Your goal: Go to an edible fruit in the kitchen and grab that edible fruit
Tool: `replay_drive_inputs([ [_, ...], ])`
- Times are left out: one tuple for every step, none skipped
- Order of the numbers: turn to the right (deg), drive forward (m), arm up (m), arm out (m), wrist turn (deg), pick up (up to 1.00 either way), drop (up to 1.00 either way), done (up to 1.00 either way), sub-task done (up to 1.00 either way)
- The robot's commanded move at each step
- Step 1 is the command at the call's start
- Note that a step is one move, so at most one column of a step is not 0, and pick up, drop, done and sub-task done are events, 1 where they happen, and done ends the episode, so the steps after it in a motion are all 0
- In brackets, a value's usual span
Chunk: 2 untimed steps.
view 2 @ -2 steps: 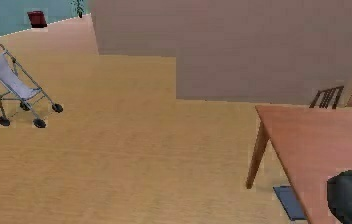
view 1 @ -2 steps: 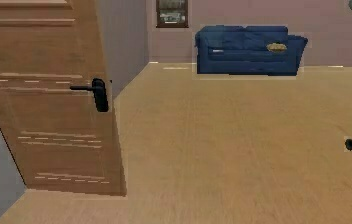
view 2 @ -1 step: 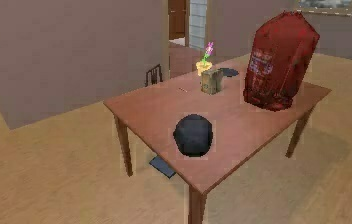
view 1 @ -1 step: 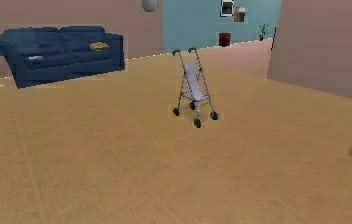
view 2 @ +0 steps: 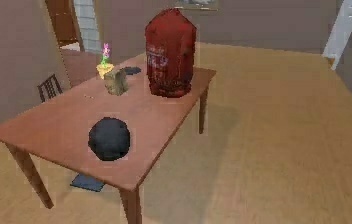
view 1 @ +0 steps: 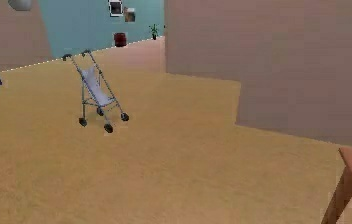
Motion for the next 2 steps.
replay_drive_inputs([
  [0.0,1.00,0.00,0.00,0.0,0.00,0.00,0.00,0.00],
  [0.0,1.00,0.00,0.00,0.0,0.00,0.00,0.00,0.00],
])
